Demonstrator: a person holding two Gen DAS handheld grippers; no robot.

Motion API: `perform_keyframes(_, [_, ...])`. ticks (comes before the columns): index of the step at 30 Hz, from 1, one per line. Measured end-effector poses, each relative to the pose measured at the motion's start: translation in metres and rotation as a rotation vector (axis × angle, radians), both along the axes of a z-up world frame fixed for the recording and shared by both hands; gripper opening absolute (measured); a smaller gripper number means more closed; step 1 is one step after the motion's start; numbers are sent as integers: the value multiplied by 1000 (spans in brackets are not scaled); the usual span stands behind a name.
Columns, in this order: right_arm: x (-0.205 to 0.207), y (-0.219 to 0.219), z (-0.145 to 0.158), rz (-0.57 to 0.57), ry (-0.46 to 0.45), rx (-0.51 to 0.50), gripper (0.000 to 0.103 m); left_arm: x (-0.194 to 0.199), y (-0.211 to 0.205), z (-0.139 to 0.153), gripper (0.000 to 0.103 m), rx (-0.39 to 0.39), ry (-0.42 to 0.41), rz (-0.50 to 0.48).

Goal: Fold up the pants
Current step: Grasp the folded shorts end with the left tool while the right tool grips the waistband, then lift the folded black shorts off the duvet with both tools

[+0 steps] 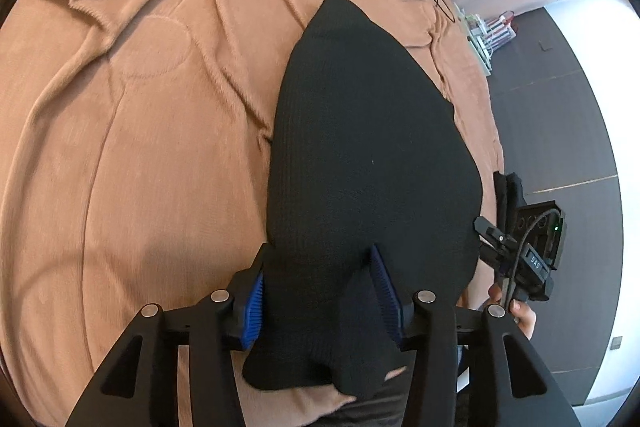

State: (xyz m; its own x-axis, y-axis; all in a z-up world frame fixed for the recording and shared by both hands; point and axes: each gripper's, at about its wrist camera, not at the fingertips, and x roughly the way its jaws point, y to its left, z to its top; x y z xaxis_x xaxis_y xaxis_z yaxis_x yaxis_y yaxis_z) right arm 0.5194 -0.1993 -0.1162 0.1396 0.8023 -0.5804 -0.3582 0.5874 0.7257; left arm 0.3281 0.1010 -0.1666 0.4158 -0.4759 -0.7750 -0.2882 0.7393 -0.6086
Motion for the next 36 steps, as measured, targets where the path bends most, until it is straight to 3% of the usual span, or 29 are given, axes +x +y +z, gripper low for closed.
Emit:
perform_keyframes(8, [24,11,-15,17,48,53,65,33,12,-5,49,-8,-29,7])
perform_keyframes(27, [49,35,-12,54,62,30,65,121,34,-21,49,-18,-82,4])
perform_keyframes(32, [44,36,-7,44,30,-1,53,126,34,-25,43,-43,-77,2])
perform_keyframes(36, [42,35,-5,44,38,12,51,120,29,-26,43,-64,-68,-28])
